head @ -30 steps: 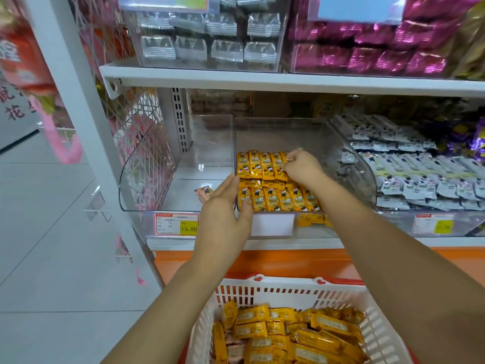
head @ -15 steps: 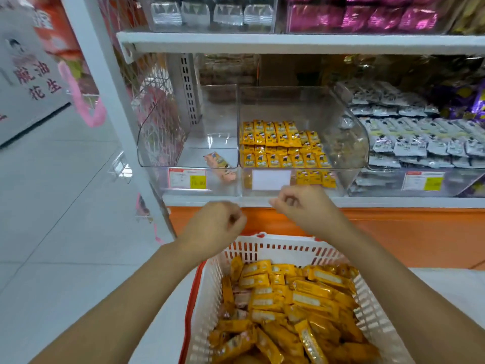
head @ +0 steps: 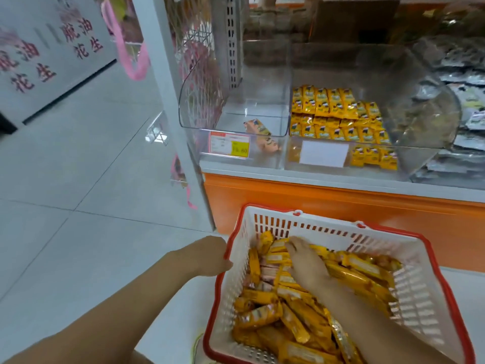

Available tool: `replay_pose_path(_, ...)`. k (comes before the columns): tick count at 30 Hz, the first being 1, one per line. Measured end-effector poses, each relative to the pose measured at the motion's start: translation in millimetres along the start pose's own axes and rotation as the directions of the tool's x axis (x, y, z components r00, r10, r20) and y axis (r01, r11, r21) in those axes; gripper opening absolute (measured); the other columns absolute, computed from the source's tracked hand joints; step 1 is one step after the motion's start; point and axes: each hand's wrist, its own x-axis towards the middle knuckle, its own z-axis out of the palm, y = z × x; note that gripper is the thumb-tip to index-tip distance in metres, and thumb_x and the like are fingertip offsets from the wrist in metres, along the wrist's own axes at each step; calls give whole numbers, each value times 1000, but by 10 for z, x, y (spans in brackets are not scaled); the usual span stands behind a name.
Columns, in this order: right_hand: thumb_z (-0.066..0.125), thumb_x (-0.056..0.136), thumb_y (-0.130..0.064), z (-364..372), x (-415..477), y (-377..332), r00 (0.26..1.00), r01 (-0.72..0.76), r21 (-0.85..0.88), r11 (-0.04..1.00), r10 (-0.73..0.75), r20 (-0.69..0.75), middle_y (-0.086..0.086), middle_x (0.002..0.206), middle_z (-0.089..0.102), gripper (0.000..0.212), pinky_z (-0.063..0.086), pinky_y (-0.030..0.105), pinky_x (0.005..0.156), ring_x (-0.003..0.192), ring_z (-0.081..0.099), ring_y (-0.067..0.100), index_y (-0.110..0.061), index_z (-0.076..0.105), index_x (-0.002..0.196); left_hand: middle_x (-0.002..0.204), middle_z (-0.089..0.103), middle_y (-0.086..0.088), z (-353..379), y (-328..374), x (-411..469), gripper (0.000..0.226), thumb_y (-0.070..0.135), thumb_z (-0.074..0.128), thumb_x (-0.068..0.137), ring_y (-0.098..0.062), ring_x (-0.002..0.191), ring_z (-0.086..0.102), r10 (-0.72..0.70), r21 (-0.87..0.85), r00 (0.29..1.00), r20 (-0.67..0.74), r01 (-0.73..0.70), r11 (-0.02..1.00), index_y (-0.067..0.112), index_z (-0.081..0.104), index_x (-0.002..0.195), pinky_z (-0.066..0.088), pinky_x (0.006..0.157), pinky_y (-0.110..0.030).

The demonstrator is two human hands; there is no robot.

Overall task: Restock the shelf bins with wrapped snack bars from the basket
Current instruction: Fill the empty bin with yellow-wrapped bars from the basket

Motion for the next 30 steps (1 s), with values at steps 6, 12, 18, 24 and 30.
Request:
replay_pose_path(6, 58, 84, -10, 183, 243, -149, 992, -104, -155, 983, 90, -91, 10, 142, 33, 64, 25, 45, 109, 131, 29, 33, -10, 33, 143, 118, 59, -10, -53, 33, 115, 40, 39, 45, 98, -22, 102, 57, 40, 33, 998, 46, -41, 999, 6, 55, 118, 41, 77, -27)
replay_pose_path(12, 59, 82, -3, 115, 436, -279, 991, -130, -281, 951, 125, -35, 12, 128, 41, 53, 32, 45, 104, 120, 40, 31, -6, 42, 132, 79, 46, -3, -117, 63, 153, 39, 37, 45, 98, -15, 72, 45, 59, 113, 998, 34, -63, 992, 1, 56, 105, 36, 61, -24)
replay_pose_path(18, 62, 84, -15, 52, 393, -204, 993, -113, -315, 942, 117, -8, 8, 127, 45, 52, 30, 42, 101, 118, 42, 27, -11, 40, 131, 67, 41, -1, -114, 92, 176, 33, 35, 46, 98, -12, 59, 41, 64, 137, 997, 45, -69, 988, 6, 49, 83, 30, 50, -21)
replay_pose_path(24, 61, 88, -47, -385, -18, -55, 949, -313, 391, 865, 267, 169, 6, 141, 43, 69, 42, 34, 97, 119, 49, 22, -13, 34, 141, 82, 51, -5, -151, 167, 148, 33, 35, 48, 97, -14, 70, 49, 42, 87, 997, 58, -48, 995, 3, 55, 96, 38, 58, -21)
replay_pose_path(30, 84, 69, -31, -921, -749, 99, 885, -463, 794, -394, -245, 395, 19, 133, 56, 76, 48, 46, 98, 116, 58, 33, -5, 54, 133, 145, 44, 2, -258, 416, 89, 71, 40, 69, 83, -16, 130, 45, 181, -403, 968, -171, -236, 884, 17, 39, 143, 37, 103, -26)
